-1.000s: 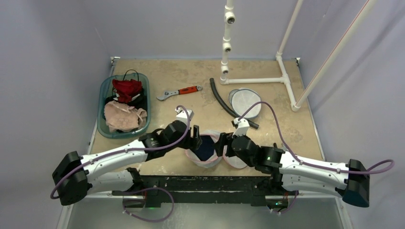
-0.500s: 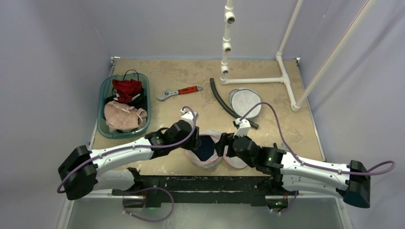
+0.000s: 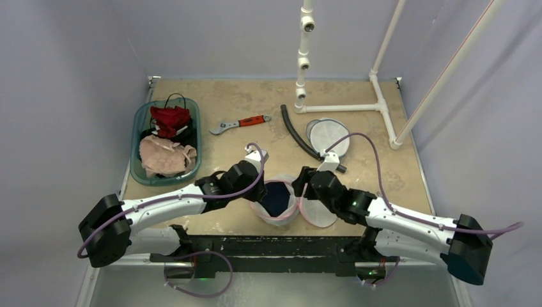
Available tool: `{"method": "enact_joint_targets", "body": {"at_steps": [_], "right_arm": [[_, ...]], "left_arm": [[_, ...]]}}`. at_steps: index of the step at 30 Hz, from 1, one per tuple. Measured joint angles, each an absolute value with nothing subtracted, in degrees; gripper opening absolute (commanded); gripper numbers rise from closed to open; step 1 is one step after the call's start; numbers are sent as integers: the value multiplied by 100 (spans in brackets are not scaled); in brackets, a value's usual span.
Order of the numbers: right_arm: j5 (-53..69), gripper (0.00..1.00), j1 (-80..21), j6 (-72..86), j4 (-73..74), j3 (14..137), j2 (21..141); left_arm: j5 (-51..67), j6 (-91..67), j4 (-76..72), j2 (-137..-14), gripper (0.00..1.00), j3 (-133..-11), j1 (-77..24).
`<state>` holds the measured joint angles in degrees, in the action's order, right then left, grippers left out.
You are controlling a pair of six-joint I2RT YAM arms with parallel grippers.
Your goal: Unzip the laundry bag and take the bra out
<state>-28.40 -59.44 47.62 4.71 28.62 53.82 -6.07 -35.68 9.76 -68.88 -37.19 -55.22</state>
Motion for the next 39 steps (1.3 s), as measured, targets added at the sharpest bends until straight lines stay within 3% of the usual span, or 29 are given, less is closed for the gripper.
{"method": "enact_joint_targets", "body": {"at_steps": [4, 10, 13, 16, 25, 39], "right_arm": [[-2550, 58, -5354, 4554, 73, 2860, 5601], [-2040, 62, -5312, 4204, -482, 2862, 5878], [-1922, 57, -5312, 4038, -578, 2974, 6180], [-1831, 49, -5312, 3900, -633, 3155, 6639], [-1933, 0, -5312, 3841, -593, 3223, 7089], [-2121, 0, -4866, 4121, -600, 2998, 6536]], "left_arm": [[-565, -3514, 972, -6862, 0, -3719, -5522], [-491, -3437, 972, -6632, 0, -3719, -5522], [-469, -3391, 972, -6608, 0, -3719, -5522], [-445, -3352, 974, -6608, 0, -3719, -5522], [-274, -3332, 993, -6425, 0, -3719, -5522], [558, -3074, 1140, -5717, 0, -3809, -5522]]}}
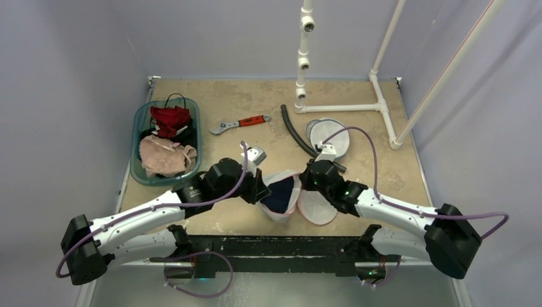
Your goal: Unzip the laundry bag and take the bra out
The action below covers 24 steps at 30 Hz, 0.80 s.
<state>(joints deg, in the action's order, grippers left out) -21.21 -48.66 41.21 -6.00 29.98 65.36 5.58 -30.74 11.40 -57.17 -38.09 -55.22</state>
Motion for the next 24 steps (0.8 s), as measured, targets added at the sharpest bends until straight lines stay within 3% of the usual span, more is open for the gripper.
{"method": "enact_joint_targets", "body": {"at_steps": [14, 24], "right_arm": [[-1553, 0, -4611, 4386, -668, 2556, 5793], [-974, 0, -4611, 4504, -1020, 2290, 5596]], "left_arm": [[731, -2637, 1284, -4897, 0, -4401, -5522], [751, -2635, 495, -4574, 0, -4407, -5522]]}}
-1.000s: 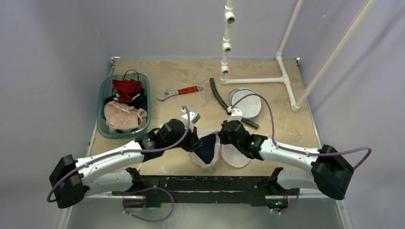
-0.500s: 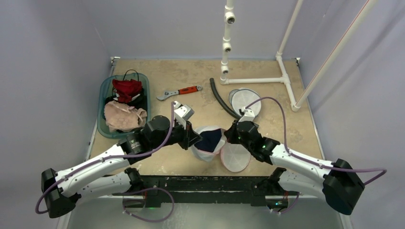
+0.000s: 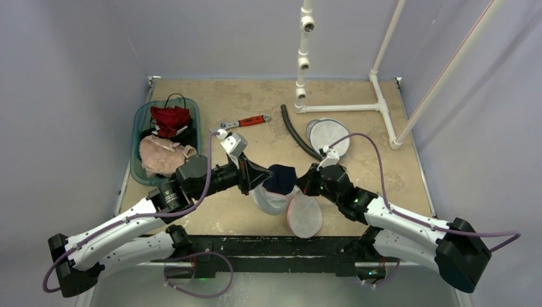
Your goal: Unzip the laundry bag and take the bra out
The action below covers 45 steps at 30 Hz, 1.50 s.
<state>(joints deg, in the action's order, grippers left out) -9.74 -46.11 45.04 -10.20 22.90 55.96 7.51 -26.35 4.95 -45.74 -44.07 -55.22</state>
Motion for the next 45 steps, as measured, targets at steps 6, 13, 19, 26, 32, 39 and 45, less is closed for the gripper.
{"method": "enact_joint_targets", "body": {"at_steps": [6, 13, 19, 26, 32, 39, 45], "right_arm": [[-805, 0, -4611, 4429, -1288, 2290, 5586], [-622, 0, -4611, 4237, -1470, 2171, 5472], [-545, 0, -4611, 4176, -1535, 1992, 5343], [-517, 7, -4611, 4121, -1452, 1916, 5089], [-508, 57, -4611, 4097, -1055, 1914, 4991], [-827, 66, -4611, 4134, -32, 2139, 4023], [-749, 72, -4606, 4130, 71, 2292, 3503]], "left_arm": [[674, -2637, -51, -4611, 0, -4407, -5522], [152, -2639, -467, -4648, 0, -4401, -5522], [-504, -2659, -816, -4554, 0, -4215, -5529], [-956, -2775, -987, -4416, 0, -3977, -5531], [-779, -2897, -963, -4460, 0, -3710, -5531], [-440, -2980, -941, -4392, 0, -3048, -5531], [-239, -3092, -1033, -4270, 0, -2585, -5531]]}}
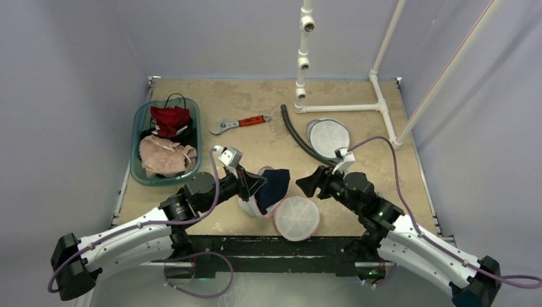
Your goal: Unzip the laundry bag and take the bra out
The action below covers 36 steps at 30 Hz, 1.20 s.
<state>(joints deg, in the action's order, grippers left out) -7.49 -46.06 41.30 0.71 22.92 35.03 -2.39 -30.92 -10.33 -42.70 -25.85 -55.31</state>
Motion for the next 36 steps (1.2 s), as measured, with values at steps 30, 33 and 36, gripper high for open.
{"method": "enact_joint_targets", "body": {"at_steps": [30, 33, 36], "right_arm": [[862, 81, -4606, 3881, -2279, 1863, 2545], [696, 80, -4606, 3857, -2167, 1863, 2571], [423, 79, -4606, 3846, -1918, 1863, 2449]], "left_arm": [[884, -2633, -454, -4064, 0, -4475, -5531], [875, -2637, -521, -4099, 0, -4353, -5531], [875, -2665, -722, -4268, 0, -3983, -5531]]}}
